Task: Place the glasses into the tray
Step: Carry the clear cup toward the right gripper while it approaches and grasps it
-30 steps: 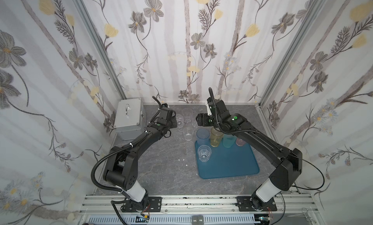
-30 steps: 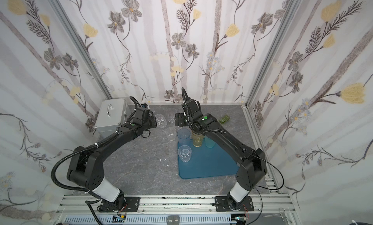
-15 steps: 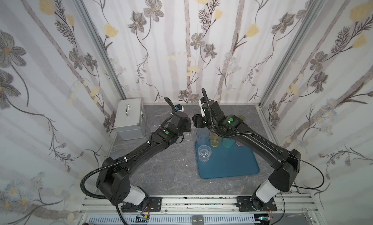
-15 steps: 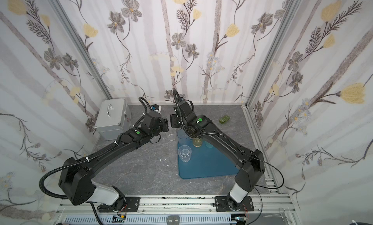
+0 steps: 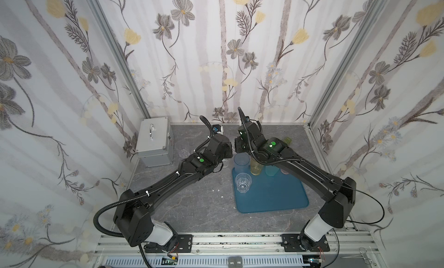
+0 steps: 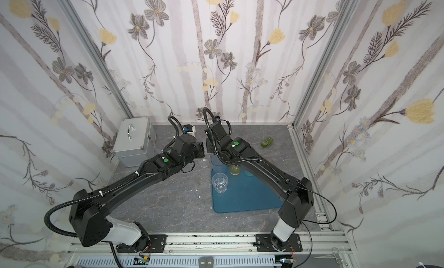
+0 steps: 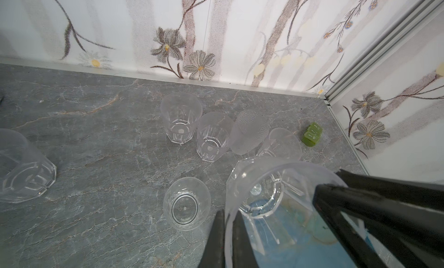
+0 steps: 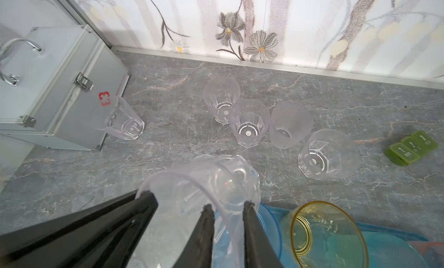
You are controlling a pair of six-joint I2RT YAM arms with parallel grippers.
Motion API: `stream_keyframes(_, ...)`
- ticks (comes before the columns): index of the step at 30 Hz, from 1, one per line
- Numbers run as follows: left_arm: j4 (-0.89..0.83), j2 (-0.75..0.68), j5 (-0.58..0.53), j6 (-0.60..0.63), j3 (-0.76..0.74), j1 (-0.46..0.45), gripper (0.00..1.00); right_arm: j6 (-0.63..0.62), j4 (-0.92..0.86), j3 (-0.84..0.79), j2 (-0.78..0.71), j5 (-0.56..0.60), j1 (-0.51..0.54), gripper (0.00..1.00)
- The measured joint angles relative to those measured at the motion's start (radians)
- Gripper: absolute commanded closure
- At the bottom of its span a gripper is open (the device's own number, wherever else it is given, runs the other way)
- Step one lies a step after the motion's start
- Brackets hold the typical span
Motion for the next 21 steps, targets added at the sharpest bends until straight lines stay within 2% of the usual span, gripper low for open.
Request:
stream_keyframes(10,-0.021,0.008,-0.031,0.011,0.046,-0.035,0.96,-0.038,-0.053,0.001,0.001,0.06,0.0,0.97)
stream_keyframes(15,-0.029,0.008,-0.03,0.018,0.048,-0.038,0.91,-0.045,-0.055,-0.005,-0.001,0.062,0.0,1.0)
stream_keyframes(21,-0.014,-0.002,-0.026,0.008,0.051,-0.039,0.79,-0.042,-0.056,-0.011,-0.005,0.051,-0.001,1.0)
